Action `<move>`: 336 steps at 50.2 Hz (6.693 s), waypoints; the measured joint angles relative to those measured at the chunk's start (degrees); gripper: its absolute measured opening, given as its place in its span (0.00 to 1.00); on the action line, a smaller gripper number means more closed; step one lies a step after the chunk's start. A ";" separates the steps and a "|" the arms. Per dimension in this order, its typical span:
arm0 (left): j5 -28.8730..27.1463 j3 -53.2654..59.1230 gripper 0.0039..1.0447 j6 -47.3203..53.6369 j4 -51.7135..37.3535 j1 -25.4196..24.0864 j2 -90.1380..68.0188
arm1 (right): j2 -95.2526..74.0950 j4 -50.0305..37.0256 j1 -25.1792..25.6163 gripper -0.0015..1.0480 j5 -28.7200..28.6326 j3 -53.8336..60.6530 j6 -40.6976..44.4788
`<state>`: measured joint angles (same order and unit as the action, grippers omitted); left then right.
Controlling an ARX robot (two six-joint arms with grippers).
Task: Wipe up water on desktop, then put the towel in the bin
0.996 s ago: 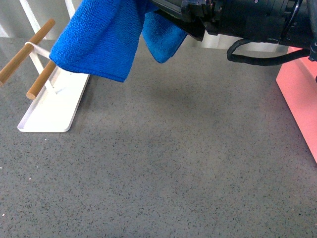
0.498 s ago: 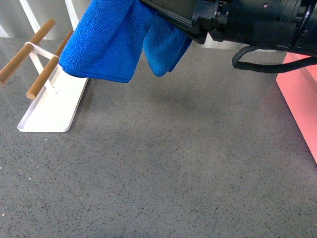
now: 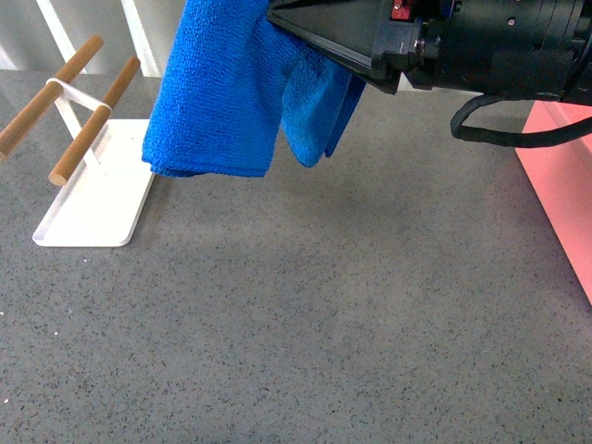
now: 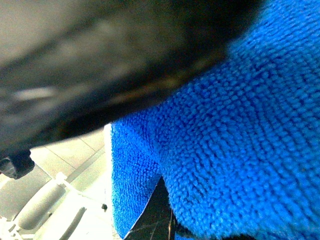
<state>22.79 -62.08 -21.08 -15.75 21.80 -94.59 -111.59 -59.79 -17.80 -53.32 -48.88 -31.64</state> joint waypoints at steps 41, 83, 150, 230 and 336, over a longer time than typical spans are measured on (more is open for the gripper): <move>-32.26 46.69 0.03 20.59 -34.75 -12.07 28.26 | 2.43 5.68 2.36 0.04 0.46 2.36 4.85; -22.82 60.78 0.03 20.65 -16.24 -21.68 62.14 | 10.64 26.67 5.14 0.04 3.48 3.96 20.65; -22.80 60.78 0.03 20.68 15.65 -21.68 94.36 | 11.76 41.27 6.51 0.04 5.90 2.84 33.20; -22.80 60.78 0.94 20.79 15.69 -21.68 94.38 | -31.02 80.87 -10.86 0.04 45.83 -54.42 48.26; -22.80 60.81 0.94 20.81 15.72 -21.68 94.40 | 16.33 90.47 29.22 0.04 67.80 -24.87 37.90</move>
<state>-0.01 -1.28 -0.27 -0.03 0.12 -0.19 -95.26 30.68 11.42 14.48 -73.76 6.26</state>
